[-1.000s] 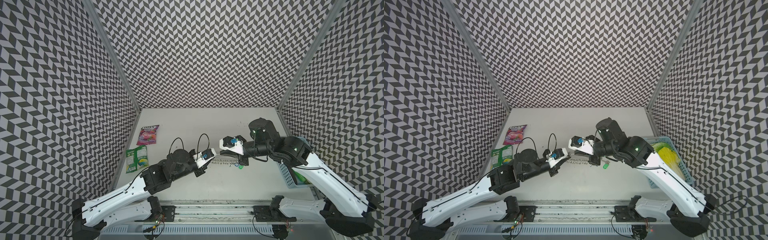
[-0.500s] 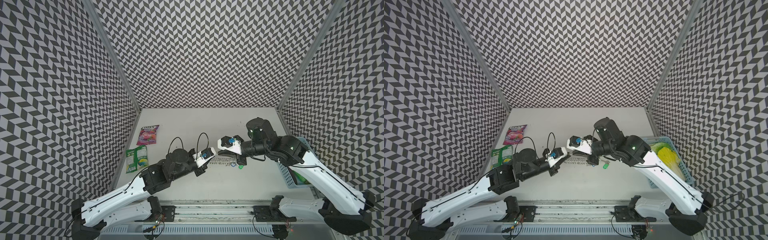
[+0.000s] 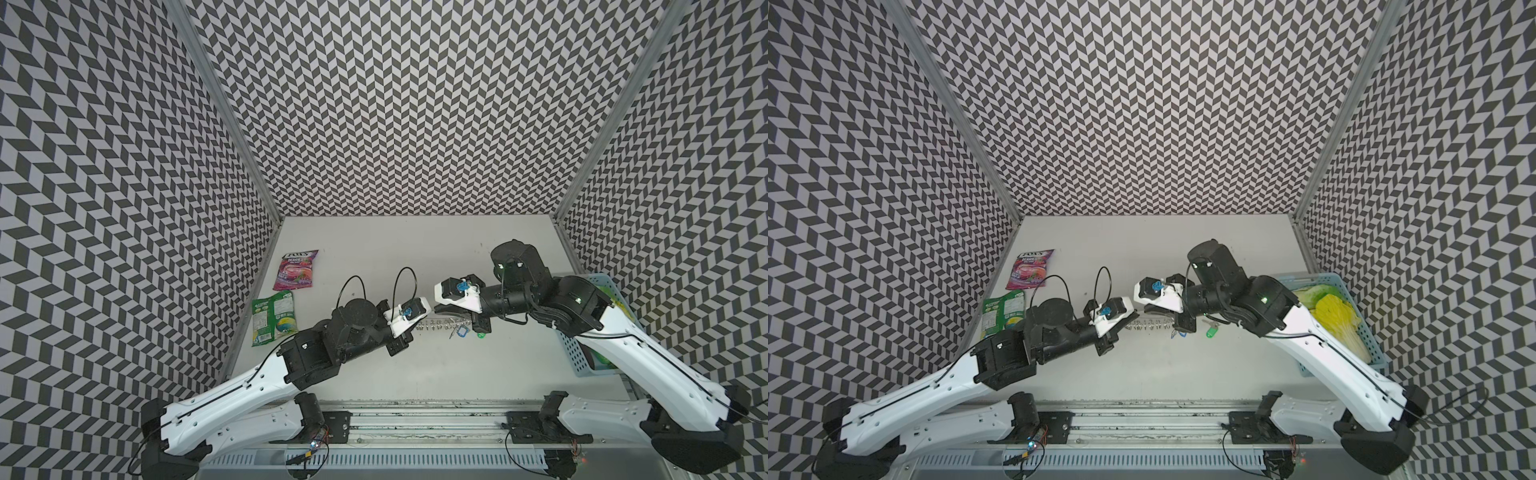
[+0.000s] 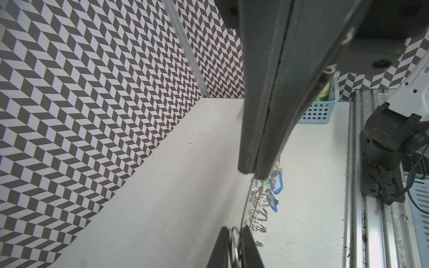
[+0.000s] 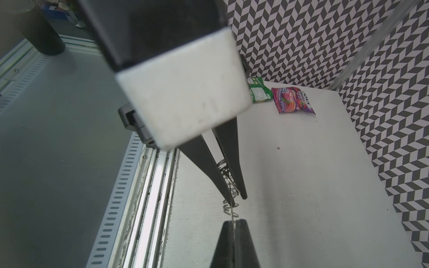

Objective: Attach keys to a key ring
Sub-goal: Adjust the keyring.

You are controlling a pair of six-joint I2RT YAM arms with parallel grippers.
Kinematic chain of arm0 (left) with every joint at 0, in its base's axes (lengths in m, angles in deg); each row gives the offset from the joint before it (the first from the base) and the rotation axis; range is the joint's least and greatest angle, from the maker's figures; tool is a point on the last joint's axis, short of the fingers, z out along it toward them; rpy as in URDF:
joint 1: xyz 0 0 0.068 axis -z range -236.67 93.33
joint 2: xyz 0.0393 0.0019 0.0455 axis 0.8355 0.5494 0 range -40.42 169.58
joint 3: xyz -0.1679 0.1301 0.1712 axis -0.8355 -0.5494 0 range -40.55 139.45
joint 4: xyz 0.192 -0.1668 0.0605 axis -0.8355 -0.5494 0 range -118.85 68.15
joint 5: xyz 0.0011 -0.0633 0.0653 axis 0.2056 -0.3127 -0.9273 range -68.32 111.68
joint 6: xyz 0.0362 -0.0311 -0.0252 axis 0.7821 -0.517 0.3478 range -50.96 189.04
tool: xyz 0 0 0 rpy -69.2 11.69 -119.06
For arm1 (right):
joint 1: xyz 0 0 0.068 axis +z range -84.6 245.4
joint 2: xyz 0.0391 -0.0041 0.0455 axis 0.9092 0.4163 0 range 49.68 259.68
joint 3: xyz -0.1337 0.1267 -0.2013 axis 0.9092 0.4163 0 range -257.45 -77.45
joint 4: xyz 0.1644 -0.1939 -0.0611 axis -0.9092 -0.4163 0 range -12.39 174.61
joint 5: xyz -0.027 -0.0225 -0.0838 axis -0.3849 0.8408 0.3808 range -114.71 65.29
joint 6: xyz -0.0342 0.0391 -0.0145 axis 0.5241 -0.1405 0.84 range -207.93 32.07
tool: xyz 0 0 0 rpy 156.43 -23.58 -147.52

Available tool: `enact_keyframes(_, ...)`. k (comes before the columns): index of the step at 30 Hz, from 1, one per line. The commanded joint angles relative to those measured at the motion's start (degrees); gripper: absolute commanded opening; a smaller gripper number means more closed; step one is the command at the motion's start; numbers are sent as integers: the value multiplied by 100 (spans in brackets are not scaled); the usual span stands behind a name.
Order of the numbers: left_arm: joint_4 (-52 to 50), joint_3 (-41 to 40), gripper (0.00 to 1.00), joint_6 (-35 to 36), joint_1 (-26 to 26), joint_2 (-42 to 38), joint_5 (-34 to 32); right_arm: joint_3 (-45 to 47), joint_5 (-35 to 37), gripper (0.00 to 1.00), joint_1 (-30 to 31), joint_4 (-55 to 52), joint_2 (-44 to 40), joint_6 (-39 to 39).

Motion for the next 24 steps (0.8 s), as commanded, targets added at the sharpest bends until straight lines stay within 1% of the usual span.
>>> enact_keyframes(1,924,130,0,-343,8,-212,-377,280,212,0,-5,565,-111,-324)
enact_keyframes(7,1345,185,0,-382,-31,-260,-772,1006,243,0,-6,1095,-472,-599)
enact_keyframes(15,1497,483,0,-278,-55,-85,-796,1650,391,0,-28,1470,-786,-829)
enact_keyframes(18,1494,463,0,-47,-55,-34,-783,1800,514,0,-31,1576,-840,-924)
enact_keyframes(21,1469,431,0,323,-55,96,-912,1878,673,0,-31,1966,-957,-1154)
enact_keyframes(22,1487,417,0,465,-57,141,-956,1841,735,8,-37,2069,-984,-1208)
enact_keyframes(23,1523,412,0,574,-61,159,-996,1782,822,23,-40,2146,-996,-1257)
enact_keyframes(24,1593,397,0,710,-80,177,-1019,1712,907,35,-44,2217,-1013,-1309)
